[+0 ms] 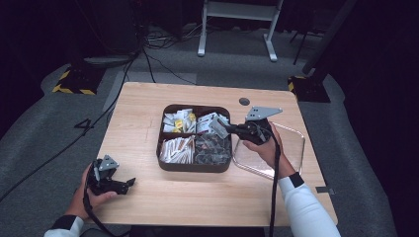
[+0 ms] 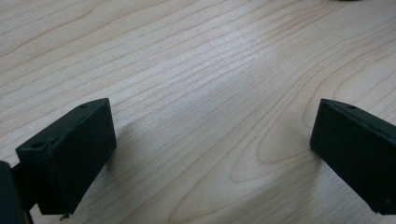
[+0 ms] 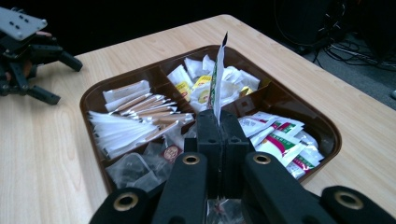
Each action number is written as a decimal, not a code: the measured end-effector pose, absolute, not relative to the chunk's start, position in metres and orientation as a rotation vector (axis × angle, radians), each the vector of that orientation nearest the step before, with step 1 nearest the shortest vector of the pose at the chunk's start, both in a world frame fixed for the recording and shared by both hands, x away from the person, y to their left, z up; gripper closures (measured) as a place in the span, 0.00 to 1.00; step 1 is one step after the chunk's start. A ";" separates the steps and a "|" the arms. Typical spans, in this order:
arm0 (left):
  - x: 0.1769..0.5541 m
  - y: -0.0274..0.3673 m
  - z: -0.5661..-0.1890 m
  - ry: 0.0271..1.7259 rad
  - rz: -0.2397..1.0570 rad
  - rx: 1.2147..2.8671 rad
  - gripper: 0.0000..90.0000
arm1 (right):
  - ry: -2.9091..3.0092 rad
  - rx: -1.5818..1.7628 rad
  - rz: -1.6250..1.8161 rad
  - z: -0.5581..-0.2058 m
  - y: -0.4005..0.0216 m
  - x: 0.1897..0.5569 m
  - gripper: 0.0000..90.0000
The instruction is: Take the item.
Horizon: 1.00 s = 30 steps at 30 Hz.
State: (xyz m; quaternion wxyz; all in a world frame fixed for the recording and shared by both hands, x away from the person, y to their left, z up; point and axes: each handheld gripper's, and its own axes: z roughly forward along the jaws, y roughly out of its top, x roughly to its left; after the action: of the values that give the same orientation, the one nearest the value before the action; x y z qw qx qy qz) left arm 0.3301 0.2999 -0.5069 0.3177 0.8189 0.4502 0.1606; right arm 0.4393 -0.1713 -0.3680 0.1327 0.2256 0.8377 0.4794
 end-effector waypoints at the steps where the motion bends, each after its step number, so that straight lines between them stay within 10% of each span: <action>1: 0.330 0.300 -0.507 1.185 0.423 2.154 0.01 | 2.434 0.650 1.392 -0.369 -0.172 0.437 1.00; 30: 0.330 0.300 -0.507 1.191 0.429 2.152 0.01 | 2.542 0.523 1.432 -0.390 -0.184 0.373 1.00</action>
State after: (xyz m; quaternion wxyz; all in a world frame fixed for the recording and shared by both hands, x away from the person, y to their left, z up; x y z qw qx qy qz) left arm 0.3296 0.2997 -0.5069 0.3168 0.8176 0.4523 0.1629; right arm 0.3734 -0.1844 -0.3903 0.0887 0.1756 0.8542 0.4812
